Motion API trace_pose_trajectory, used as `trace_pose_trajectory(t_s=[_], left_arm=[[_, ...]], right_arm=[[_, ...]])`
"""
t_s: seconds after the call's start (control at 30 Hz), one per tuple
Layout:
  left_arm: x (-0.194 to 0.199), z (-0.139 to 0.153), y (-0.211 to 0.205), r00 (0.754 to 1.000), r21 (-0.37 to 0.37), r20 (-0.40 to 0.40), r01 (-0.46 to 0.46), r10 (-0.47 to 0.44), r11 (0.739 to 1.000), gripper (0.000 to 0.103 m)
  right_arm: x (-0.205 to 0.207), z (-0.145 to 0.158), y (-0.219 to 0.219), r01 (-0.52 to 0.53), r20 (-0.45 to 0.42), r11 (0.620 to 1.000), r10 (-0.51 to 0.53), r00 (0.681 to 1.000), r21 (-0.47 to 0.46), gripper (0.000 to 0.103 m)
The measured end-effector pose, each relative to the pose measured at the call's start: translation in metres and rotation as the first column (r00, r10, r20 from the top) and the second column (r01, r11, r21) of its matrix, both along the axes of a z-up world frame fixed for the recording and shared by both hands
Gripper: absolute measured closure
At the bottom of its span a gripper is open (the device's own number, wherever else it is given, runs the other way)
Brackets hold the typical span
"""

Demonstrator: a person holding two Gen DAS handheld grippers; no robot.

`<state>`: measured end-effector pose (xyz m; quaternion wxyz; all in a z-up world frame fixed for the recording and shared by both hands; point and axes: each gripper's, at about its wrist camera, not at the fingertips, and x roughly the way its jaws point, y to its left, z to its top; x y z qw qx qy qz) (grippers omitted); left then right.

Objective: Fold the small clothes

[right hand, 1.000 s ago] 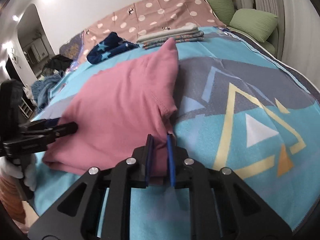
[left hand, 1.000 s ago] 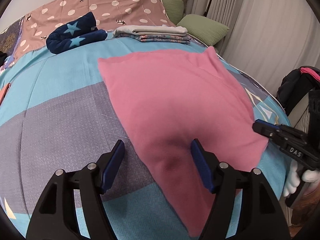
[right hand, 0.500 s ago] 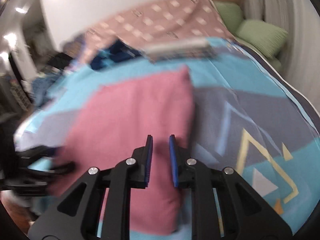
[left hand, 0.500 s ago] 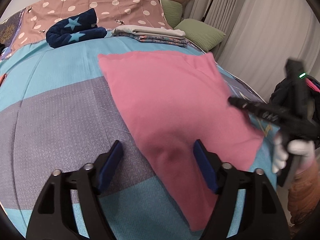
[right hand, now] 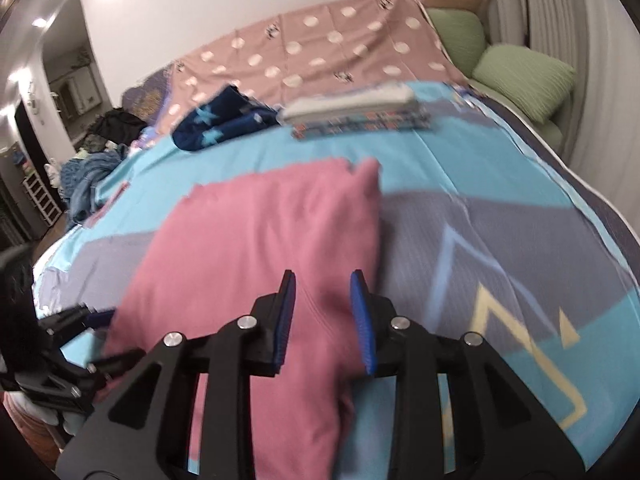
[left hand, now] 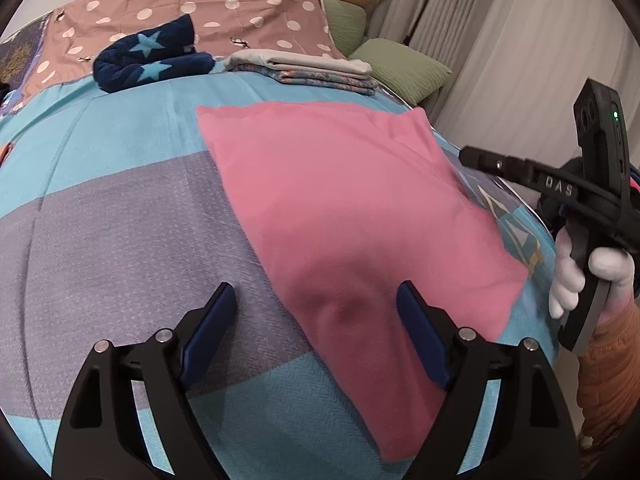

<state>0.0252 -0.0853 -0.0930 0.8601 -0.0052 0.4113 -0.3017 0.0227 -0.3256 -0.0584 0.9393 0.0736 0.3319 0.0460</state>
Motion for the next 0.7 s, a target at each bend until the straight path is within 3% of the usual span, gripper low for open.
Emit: trace_pose_trajectory(t_s=[0.07,0.13,0.27,0.3,0.47,0.6,0.7], left_arm=[[0.002,0.002,0.007,1.0,-0.032,-0.012,-0.017,0.016,0.999,0.02],[0.005,0.003,0.019,0.999,-0.089,-0.034,-0.032,0.029,0.995,0.02],[0.021,-0.003,0.036,0.993,-0.203,-0.114,-0.061,0.039,0.977,0.02],[0.025,-0.003,0.036,0.992,-0.203,-0.117,-0.06,0.036,0.977,0.02],[0.046,-0.001,0.026,0.992,-0.17,-0.124,-0.019,-0.002,0.985,0.016],[0.058,-0.003,0.016,0.99,-0.159,-0.131,0.023,-0.044,0.987,0.015],[0.062,-0.003,0.001,0.986,-0.148,-0.127,0.087,-0.106,0.985,0.015]], right_arm=[[0.005,0.003,0.0,-0.014,0.003,1.0,0.014,1.0,0.01,0.073],[0.01,0.0,-0.004,-0.033,-0.021,0.999,0.034,0.999,0.032,0.053],[0.01,-0.016,-0.026,-0.001,-0.081,0.997,0.007,0.997,0.076,0.043],[0.01,-0.021,-0.035,0.017,-0.1,0.994,-0.006,0.995,0.105,0.038],[0.017,-0.037,-0.058,0.009,-0.163,0.968,0.033,0.986,0.25,0.033],[0.024,-0.037,-0.054,-0.065,-0.158,0.959,0.112,0.981,0.276,0.017],[0.031,-0.037,-0.052,-0.098,-0.161,0.955,0.147,0.976,0.281,0.017]])
